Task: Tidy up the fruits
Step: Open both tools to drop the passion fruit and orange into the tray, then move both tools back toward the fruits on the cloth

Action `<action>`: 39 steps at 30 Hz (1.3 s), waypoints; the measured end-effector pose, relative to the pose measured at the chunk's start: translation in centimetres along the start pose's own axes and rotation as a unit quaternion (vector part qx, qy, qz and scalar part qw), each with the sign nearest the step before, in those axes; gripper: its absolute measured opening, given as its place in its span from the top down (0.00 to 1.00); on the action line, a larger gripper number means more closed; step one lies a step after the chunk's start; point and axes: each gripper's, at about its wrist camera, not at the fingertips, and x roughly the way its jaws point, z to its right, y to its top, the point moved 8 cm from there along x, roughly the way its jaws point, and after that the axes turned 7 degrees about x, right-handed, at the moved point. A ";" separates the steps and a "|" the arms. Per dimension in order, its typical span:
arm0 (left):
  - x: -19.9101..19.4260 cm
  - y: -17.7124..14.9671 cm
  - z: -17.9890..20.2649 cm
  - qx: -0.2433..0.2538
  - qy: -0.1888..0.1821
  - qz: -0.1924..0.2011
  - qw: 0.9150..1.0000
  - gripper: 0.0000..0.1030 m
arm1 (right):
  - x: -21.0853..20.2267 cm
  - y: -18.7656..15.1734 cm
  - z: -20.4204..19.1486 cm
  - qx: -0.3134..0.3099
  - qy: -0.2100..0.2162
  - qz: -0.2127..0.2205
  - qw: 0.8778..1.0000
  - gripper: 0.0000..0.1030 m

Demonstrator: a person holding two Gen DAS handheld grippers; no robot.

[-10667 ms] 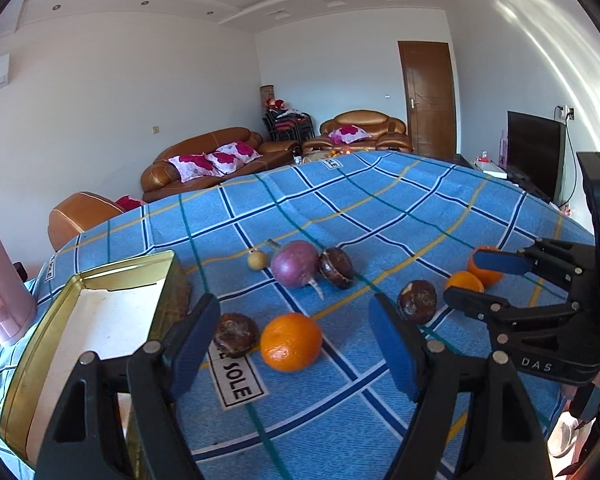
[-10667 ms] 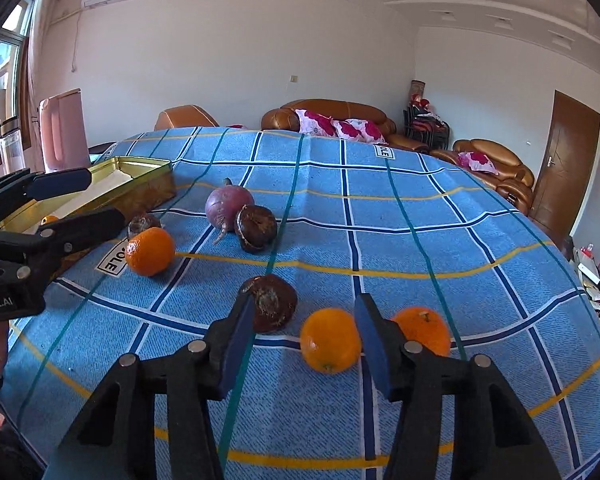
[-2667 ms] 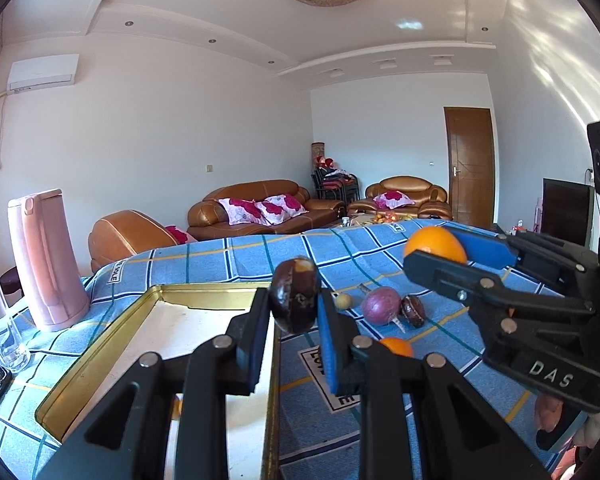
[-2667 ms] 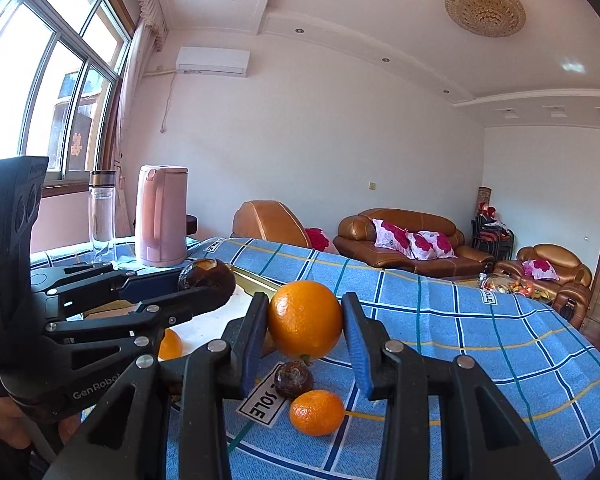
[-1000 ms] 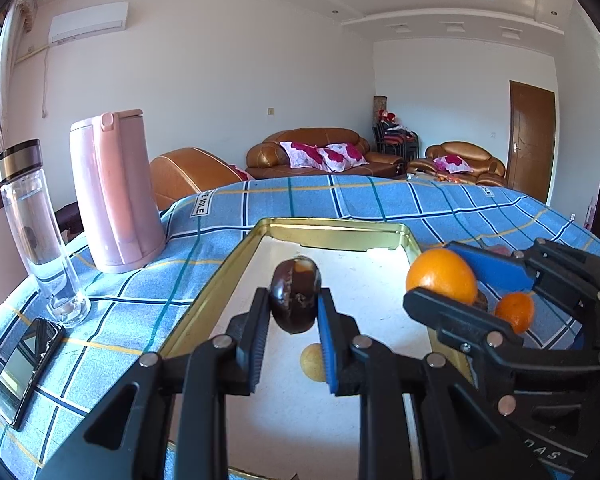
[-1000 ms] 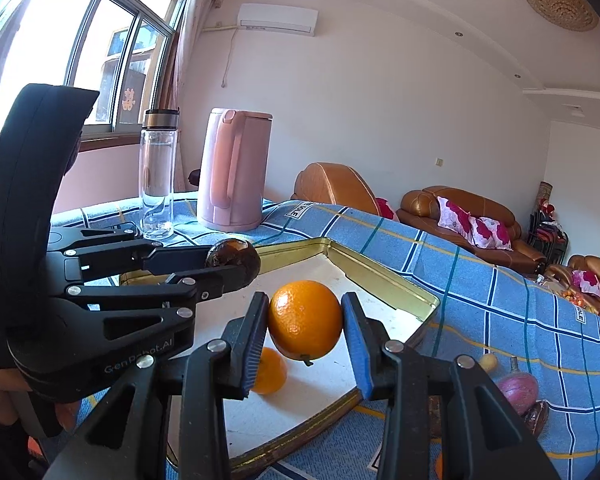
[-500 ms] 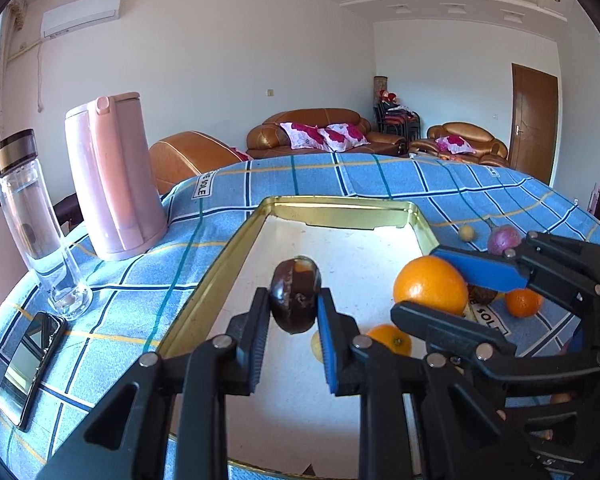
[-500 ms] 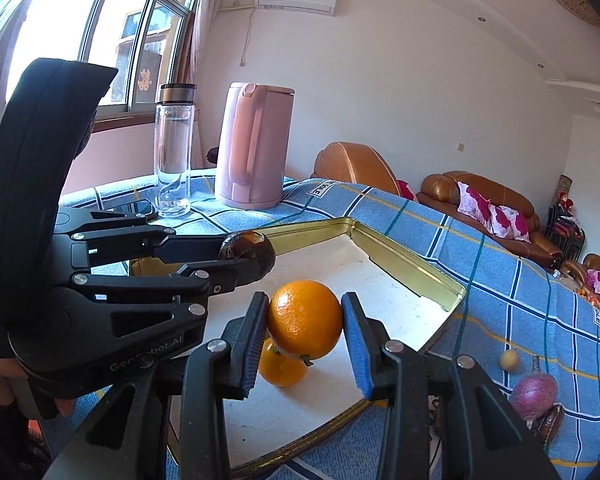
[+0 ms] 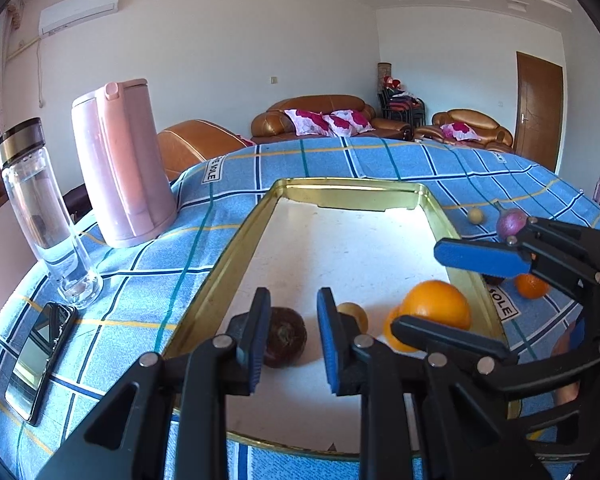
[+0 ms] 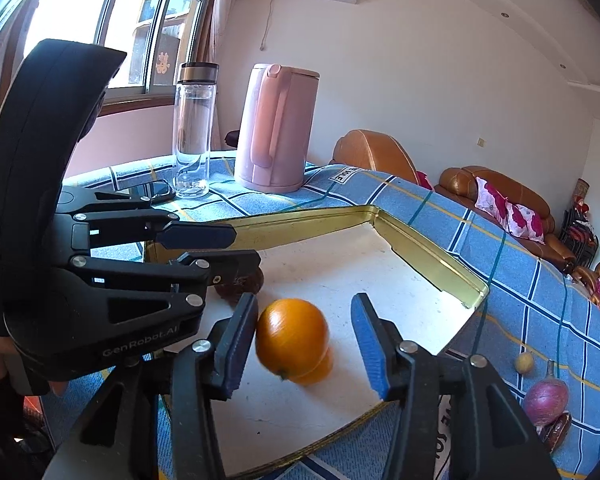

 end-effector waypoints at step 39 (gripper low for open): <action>-1.9 3.7 11.0 0.045 -0.053 0.067 0.995 0.02 | -3.7 -7.8 15.1 0.161 -0.112 -0.132 0.972 0.52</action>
